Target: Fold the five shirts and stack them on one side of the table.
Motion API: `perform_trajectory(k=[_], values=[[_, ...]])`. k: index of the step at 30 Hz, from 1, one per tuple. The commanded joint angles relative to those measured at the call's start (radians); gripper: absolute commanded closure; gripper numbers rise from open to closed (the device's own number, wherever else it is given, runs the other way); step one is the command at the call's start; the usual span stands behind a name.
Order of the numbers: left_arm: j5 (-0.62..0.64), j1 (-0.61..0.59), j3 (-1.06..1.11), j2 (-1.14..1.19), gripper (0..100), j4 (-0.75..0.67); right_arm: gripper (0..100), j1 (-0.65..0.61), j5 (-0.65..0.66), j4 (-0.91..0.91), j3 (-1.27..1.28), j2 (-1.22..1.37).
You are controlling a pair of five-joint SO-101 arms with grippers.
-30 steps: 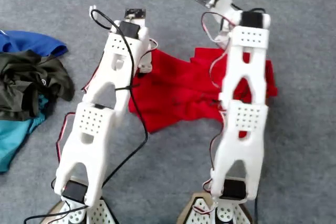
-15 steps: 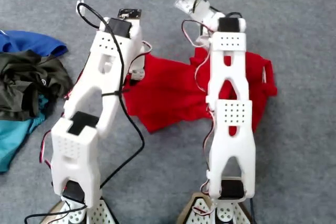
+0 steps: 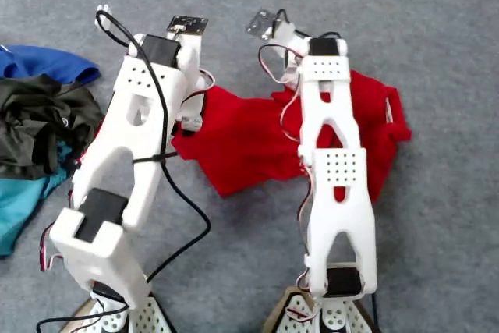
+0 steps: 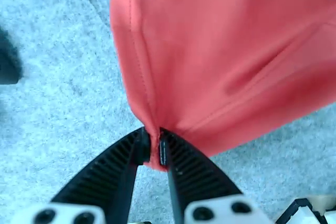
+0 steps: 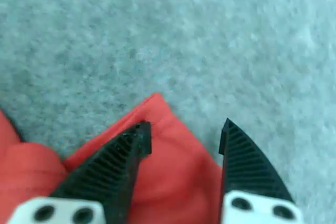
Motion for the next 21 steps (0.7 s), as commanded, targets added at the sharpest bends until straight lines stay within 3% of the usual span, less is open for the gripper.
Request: perform_trajectory(k=[1,6,13,16,21], values=[[-0.009,-0.011,0.017,-0.097,98,0.011,76.6,-0.038,0.06,-0.011,-0.018,0.018],[-0.009,-0.011,0.041,-0.122,98,0.011,77.3,-0.038,0.117,-0.025,-0.018,0.051],[-0.009,-0.052,0.035,-0.12,98,0.011,98.4,-0.024,0.129,-0.015,-0.033,0.053],[-0.009,-0.092,0.035,-0.12,98,0.009,99.0,-0.007,0.123,0.038,-0.081,0.044],[-0.003,-0.126,0.032,-0.127,98,-0.026,99.1,0.056,-0.006,0.1,-0.294,0.044]])
